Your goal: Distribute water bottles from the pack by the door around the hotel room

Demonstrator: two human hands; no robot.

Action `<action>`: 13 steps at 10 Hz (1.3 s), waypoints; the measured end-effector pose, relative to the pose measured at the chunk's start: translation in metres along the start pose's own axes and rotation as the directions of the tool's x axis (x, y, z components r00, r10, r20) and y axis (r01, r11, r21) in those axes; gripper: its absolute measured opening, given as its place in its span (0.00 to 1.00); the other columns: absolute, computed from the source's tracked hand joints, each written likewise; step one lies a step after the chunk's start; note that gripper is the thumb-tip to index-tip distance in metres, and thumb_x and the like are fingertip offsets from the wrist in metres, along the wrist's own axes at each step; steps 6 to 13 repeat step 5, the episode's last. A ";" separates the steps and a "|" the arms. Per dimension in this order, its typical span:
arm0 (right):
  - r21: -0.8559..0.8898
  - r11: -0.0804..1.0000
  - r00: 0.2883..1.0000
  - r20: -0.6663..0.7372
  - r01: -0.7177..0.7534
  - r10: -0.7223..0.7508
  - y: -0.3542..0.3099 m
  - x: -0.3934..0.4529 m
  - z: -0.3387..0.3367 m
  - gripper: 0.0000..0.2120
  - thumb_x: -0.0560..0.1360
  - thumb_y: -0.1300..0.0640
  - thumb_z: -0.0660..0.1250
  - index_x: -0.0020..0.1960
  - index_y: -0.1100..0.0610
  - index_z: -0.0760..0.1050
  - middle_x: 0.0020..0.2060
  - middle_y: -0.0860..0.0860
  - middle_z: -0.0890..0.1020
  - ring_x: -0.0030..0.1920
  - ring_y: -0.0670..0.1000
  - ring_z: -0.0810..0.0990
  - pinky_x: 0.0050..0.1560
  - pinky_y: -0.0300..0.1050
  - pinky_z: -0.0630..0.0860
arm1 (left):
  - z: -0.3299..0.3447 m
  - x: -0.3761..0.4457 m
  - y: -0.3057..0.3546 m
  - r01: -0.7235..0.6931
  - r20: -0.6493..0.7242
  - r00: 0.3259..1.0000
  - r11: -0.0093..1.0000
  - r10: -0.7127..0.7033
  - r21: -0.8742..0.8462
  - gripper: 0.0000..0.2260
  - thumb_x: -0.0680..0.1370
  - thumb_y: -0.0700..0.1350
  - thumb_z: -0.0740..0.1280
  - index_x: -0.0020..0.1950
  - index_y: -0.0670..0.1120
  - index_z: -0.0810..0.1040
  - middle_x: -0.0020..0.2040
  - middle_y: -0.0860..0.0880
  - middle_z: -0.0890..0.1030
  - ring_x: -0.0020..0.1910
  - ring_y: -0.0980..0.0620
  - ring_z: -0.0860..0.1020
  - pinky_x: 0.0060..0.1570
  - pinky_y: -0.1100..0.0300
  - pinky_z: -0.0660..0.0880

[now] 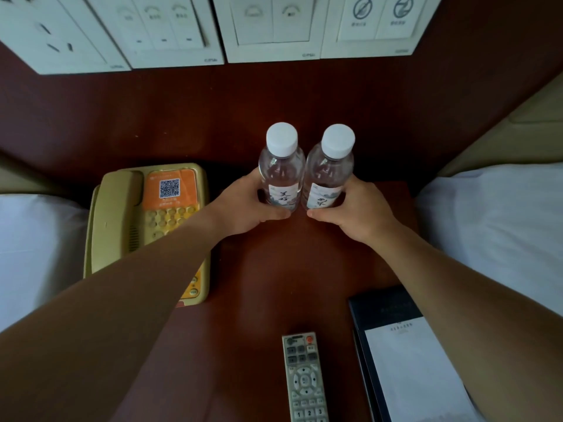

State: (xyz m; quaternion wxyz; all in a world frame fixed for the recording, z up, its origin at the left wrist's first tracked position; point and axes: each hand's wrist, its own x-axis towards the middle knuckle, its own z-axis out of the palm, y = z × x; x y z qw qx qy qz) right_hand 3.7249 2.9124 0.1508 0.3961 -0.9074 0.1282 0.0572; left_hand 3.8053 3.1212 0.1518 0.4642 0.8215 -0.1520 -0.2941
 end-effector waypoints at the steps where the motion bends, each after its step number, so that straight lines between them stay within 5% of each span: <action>1: 0.012 1.000 1.000 0.012 -0.015 0.014 0.000 0.000 -0.001 0.34 0.64 0.46 0.79 0.67 0.44 0.72 0.60 0.42 0.82 0.63 0.48 0.78 0.62 0.53 0.76 | 0.002 0.000 0.000 0.001 -0.011 1.000 1.000 -0.001 -0.002 0.26 0.68 0.39 0.79 0.59 0.60 0.75 0.50 0.63 0.81 0.49 0.65 0.79 0.50 0.63 0.74; 3: 0.168 0.981 0.994 0.070 -0.092 0.081 -0.006 -0.007 -0.007 0.44 0.63 0.49 0.81 0.72 0.44 0.61 0.67 0.41 0.74 0.68 0.46 0.72 0.66 0.46 0.69 | 0.006 -0.014 0.011 0.014 -0.043 0.999 0.999 -0.012 0.042 0.33 0.68 0.43 0.80 0.66 0.60 0.68 0.53 0.68 0.75 0.51 0.75 0.72 0.48 0.77 0.65; 5: 0.028 0.995 0.995 -0.032 -0.096 0.097 -0.036 -0.041 -0.039 0.50 0.65 0.42 0.78 0.78 0.48 0.54 0.76 0.48 0.63 0.70 0.51 0.71 0.65 0.57 0.74 | 0.013 -0.063 0.040 0.004 -0.358 0.934 1.000 -0.002 0.006 0.41 0.66 0.55 0.79 0.74 0.51 0.64 0.70 0.53 0.71 0.67 0.56 0.72 0.64 0.51 0.75; 13: 0.028 0.995 0.995 -0.032 -0.096 0.097 -0.036 -0.041 -0.039 0.50 0.65 0.42 0.78 0.78 0.48 0.54 0.76 0.48 0.63 0.70 0.51 0.71 0.65 0.57 0.74 | 0.013 -0.063 0.040 0.004 -0.358 0.934 1.000 -0.002 0.006 0.41 0.66 0.55 0.79 0.74 0.51 0.64 0.70 0.53 0.71 0.67 0.56 0.72 0.64 0.51 0.75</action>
